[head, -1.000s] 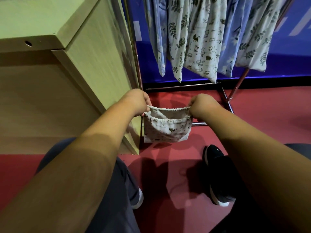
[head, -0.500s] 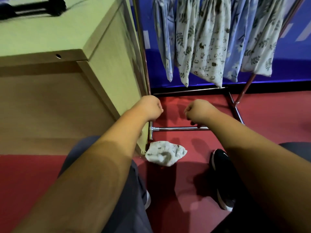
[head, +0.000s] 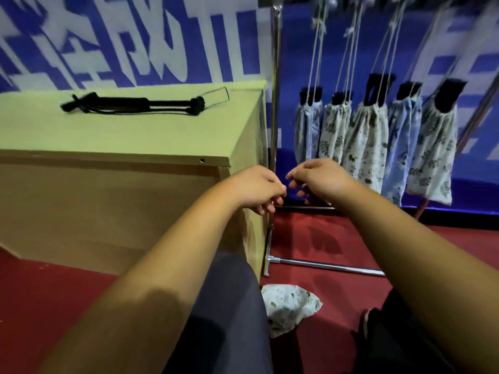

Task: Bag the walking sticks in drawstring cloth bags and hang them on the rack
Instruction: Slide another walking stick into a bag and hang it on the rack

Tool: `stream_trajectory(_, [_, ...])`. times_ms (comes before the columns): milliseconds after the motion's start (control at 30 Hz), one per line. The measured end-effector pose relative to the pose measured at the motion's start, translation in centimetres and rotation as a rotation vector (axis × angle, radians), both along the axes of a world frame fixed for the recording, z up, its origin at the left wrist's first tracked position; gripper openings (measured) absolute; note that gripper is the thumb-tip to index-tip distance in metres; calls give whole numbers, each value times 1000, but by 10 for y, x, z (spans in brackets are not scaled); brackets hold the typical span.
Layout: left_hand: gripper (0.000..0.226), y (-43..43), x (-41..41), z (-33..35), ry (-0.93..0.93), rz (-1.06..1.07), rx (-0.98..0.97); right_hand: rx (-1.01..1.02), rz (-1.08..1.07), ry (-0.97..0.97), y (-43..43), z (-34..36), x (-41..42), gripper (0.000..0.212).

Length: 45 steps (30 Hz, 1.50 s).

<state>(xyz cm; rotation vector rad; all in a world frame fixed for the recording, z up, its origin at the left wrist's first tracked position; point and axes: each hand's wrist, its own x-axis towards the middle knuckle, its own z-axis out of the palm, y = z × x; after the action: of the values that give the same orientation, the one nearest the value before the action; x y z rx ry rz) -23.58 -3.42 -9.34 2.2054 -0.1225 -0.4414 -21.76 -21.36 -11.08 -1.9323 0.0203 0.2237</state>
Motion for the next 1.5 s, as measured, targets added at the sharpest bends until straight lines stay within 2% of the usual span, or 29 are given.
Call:
stream_trajectory(167, [23,40,-8,69,-54,42,-190,9,22,-149,34,65,10,20])
stream_trajectory(267, [21,74,5,94,-215,259,-380,-22,75,-206,60,86,19,18])
stream_trajectory(300, [19,88,15,96,-288,355,-384,-59,91,-248,69,90,22,18])
stream_trajectory(333, [18,104,27,92,-386,439,-282,-99,104,-302,79,93,24,17])
stream_trajectory(400, [22,138,48,77,-539,484,191,-189,121,-423,100,96,32,18])
stream_trajectory(433, [30,154,56,68,-533,456,414,-253,138,-480,113,97,39,19])
stream_trajectory(467, [42,163,60,58,-491,421,554,-330,154,-528,121,95,44,20])
stream_trajectory(533, [61,176,70,47,-406,394,638,-490,203,-610,145,90,64,23])
stream_trajectory(633, [72,178,85,45,-343,308,694,-676,254,-702,174,79,92,51])
stream_trajectory(733, [73,185,96,46,-325,254,698,-838,301,-720,198,75,120,72])
stream_trajectory(833, [67,192,105,43,-339,236,683,-944,334,-693,218,77,151,80])
stream_trajectory(1000, [59,193,112,41,-361,320,636,-970,388,-640,239,71,185,77])
stream_trajectory(1100, [59,190,111,40,-365,393,640,-916,302,-682,239,65,188,74])
stream_trajectory(1233, [58,190,110,41,-373,414,617,-998,138,-776,236,65,179,59])
stream_trajectory(1367, [56,186,104,43,-414,532,521,-1160,58,-677,232,72,159,72])
stream_trajectory(1500, [42,186,91,43,-476,658,428,-1167,65,-616,216,81,133,68])
